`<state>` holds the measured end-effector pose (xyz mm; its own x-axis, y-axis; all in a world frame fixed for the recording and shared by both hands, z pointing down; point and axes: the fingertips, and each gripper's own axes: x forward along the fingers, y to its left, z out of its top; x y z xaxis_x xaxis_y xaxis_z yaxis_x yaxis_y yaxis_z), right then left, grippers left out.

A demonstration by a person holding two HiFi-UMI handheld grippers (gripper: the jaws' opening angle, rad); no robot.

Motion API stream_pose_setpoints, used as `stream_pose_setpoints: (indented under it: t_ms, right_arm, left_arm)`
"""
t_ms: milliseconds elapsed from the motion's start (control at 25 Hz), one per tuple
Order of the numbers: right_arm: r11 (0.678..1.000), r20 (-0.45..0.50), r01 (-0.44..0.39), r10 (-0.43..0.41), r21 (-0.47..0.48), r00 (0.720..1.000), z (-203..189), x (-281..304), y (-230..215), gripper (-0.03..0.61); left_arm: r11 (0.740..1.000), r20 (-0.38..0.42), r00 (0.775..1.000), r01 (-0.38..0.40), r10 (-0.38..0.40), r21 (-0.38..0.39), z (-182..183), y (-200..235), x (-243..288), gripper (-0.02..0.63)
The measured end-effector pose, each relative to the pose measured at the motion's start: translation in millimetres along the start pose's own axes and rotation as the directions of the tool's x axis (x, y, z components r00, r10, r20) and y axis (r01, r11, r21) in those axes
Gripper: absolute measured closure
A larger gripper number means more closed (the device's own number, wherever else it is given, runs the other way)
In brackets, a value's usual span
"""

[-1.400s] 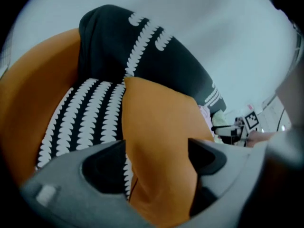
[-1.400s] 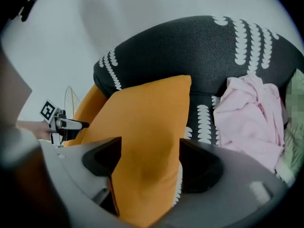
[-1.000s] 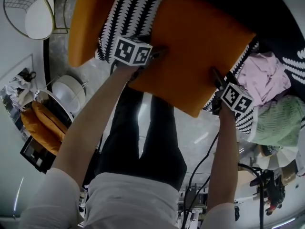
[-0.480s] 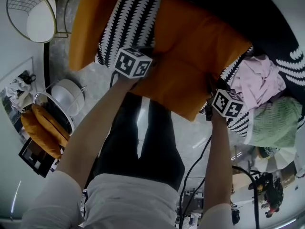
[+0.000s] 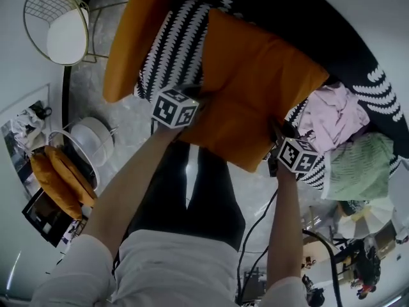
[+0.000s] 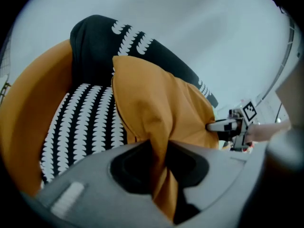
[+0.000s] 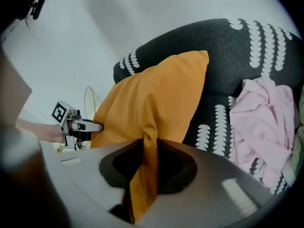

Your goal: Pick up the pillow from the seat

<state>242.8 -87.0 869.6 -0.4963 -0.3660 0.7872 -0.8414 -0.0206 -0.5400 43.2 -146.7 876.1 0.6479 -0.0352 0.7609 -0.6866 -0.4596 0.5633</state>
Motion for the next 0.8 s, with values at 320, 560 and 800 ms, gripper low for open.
stream_pose_setpoints:
  t_ms: [320,560,800]
  right_arm:
    - [0.999,0.08,-0.009,0.013,-0.043,0.997,37.4,-76.5,58.4,0.499]
    - [0.998,0.156,-0.023,0.033,-0.066,0.987,67.3,-143.8,109.9,0.499]
    - [0.991,0.203,-0.021,0.048,-0.132,0.978,78.6,-206.8,163.1,0.497]
  left_arm:
    - [0.999,0.091,0.995,-0.033,0.032,0.005,31.7,-52.1,-81.7,0.526]
    - [0.997,0.164,0.985,-0.058,0.048,0.054,60.6,-99.6,-153.9,0.525]
    - [0.985,0.235,0.971,-0.068,0.029,0.161,84.2,-145.9,-227.1,0.526]
